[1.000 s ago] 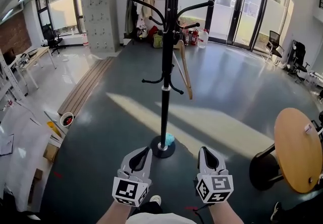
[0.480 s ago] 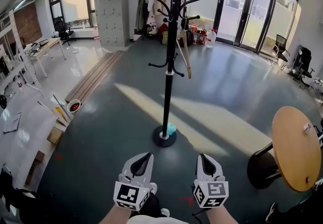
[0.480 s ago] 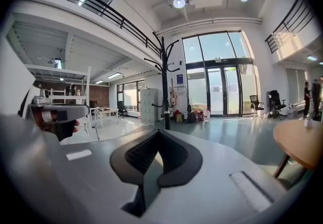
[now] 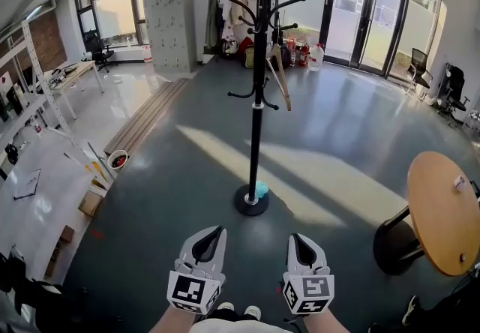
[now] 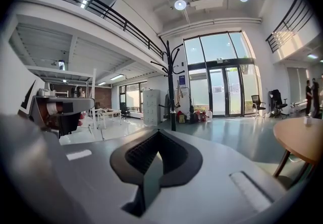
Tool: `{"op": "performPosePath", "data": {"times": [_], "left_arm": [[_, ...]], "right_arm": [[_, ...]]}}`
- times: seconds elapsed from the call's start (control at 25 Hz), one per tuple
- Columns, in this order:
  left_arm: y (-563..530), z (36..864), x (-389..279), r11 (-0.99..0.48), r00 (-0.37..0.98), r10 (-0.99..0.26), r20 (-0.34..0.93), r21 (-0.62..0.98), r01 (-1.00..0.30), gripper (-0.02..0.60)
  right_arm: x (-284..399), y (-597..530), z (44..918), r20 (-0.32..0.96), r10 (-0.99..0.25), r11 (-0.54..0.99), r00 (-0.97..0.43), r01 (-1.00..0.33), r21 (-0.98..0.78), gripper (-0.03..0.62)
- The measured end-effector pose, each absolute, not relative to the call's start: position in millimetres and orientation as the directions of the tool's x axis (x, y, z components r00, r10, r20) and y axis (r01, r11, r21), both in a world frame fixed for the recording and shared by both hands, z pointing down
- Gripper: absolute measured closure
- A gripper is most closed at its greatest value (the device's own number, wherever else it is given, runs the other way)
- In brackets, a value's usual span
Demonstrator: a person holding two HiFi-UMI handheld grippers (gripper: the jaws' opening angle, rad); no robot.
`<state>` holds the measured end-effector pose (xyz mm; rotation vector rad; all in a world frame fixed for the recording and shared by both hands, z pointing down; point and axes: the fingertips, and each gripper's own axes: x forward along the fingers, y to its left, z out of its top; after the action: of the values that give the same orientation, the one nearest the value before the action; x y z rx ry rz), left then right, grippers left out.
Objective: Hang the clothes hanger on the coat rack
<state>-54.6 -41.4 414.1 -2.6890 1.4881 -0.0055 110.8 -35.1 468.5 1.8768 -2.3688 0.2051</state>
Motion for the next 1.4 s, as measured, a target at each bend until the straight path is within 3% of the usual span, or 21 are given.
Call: {"op": "performPosePath", "data": {"times": [0.72,1.4], "left_arm": [[-54,410,-108,-0.541,0.543,-0.839,-0.038,-0.05,-0.84,0.581],[-59,414,-97,-0.552,0.554,-0.832,-0.034,-0.054,-0.832,0.581]], "right_arm": [[62,-44,461,0.177,-0.962,0.206,-0.209,-0.978,-0.035,0.569],[65,-49,460,0.185,-0.956,0.227,-0.226,-0.974,-0.019,0.569]]}}
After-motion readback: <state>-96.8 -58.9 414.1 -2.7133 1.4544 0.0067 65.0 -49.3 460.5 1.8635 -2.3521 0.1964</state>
